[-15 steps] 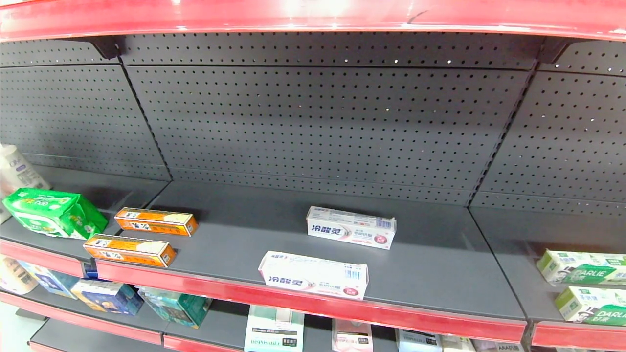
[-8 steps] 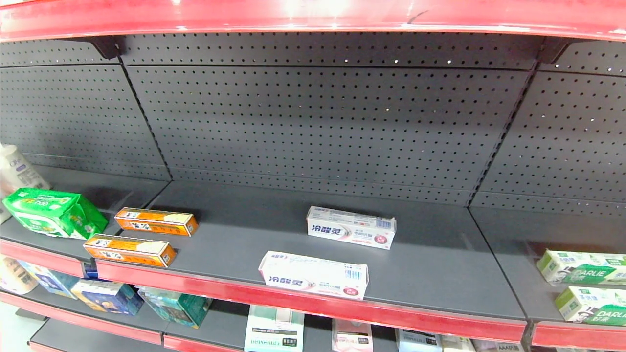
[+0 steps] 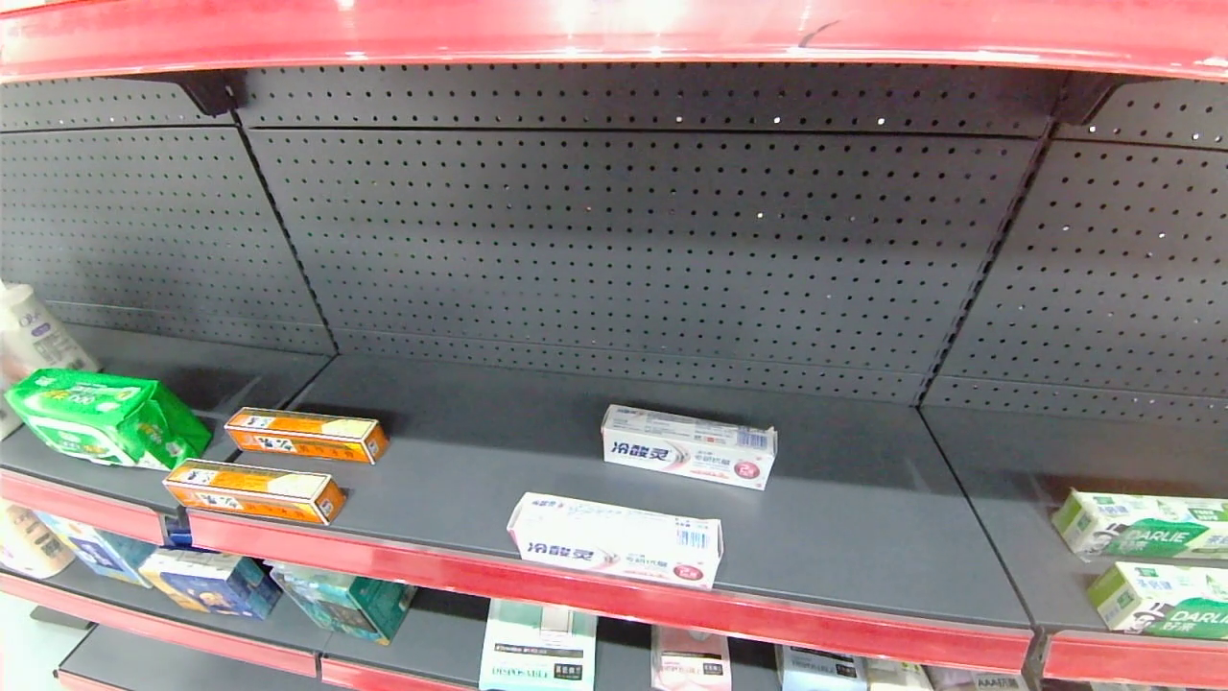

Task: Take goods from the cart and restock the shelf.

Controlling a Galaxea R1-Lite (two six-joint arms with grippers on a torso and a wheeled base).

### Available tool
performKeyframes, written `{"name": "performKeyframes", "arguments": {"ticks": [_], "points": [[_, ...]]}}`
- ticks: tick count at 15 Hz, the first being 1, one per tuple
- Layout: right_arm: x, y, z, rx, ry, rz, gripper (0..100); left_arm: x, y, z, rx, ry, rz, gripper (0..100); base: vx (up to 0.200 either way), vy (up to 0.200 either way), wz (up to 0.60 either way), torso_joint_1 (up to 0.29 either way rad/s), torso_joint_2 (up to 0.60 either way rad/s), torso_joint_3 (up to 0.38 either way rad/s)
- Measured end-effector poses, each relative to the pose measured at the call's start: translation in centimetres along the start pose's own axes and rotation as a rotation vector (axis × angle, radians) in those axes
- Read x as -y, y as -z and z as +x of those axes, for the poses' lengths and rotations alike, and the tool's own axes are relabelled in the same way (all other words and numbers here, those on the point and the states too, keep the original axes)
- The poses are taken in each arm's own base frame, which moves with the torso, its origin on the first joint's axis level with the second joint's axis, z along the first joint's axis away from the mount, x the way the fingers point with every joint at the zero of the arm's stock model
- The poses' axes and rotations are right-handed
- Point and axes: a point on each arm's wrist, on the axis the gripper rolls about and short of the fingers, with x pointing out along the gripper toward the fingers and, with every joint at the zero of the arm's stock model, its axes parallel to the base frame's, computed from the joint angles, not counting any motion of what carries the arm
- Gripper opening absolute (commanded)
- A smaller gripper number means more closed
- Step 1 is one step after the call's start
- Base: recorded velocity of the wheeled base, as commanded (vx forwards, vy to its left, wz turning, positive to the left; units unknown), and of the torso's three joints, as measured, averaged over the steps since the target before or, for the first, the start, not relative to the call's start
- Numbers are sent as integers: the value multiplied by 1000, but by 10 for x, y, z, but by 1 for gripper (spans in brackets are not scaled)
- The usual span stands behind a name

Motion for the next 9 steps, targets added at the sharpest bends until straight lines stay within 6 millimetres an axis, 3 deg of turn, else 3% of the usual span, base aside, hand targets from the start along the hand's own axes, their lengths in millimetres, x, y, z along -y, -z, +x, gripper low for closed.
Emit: {"name": "performKeyframes", "arguments": {"ticks": [4,9], "points": [[0,0,0,0,-1,0,100,0,0,0,-2,1,0,100,0,0,0,0,0,0],[0,1,-3,47,-60,0,100,0,0,0,-1,2,0,100,0,0,-600,3,0,0]]}}
